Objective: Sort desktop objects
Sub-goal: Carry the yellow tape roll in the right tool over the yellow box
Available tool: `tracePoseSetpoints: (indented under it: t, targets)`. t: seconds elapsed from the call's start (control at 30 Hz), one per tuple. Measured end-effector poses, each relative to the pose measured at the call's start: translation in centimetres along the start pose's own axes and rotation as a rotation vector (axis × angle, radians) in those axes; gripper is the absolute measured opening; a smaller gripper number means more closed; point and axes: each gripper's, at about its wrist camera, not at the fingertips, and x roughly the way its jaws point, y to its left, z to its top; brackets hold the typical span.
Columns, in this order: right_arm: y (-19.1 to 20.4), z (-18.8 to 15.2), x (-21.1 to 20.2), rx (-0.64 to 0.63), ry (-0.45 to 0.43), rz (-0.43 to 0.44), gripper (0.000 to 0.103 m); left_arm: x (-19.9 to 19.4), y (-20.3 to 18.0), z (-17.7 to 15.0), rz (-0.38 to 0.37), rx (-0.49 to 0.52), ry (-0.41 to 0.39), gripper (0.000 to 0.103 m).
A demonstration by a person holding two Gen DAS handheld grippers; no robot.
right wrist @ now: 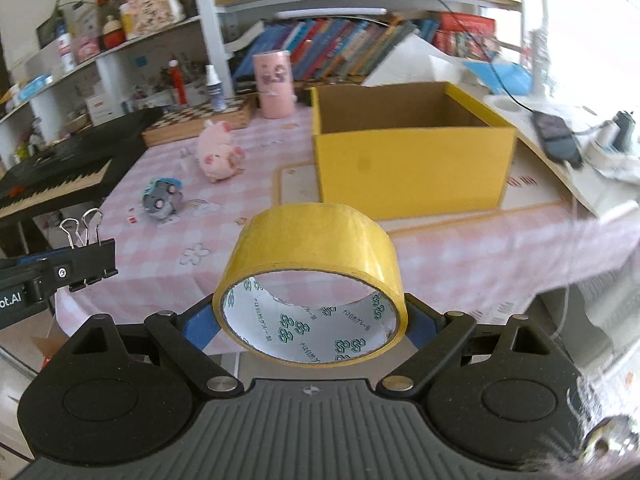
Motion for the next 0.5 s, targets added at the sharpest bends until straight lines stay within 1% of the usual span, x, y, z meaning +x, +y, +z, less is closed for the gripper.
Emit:
tracePoseSetpoints:
  t: [0.13, 0.27, 0.5]
  targets:
    - [-1.0, -0.7, -0.9, 0.032, 0.001, -0.03, 0.091, 0.3, -1.2, -0.2, -0.04, 0.03, 0.011, 0.023]
    - [-2.0, -1.1, -1.3, 0.061, 0.006, -0.049, 0.091, 0.6, -2.1, -0.1, -0.064, 0.052, 0.014, 0.023]
    - [-3.2, -0.9, -1.6, 0.077, 0.004, -0.083, 0.091, 1.6, -3.7, 0.2, -0.108, 0.075, 0.016, 0.023]
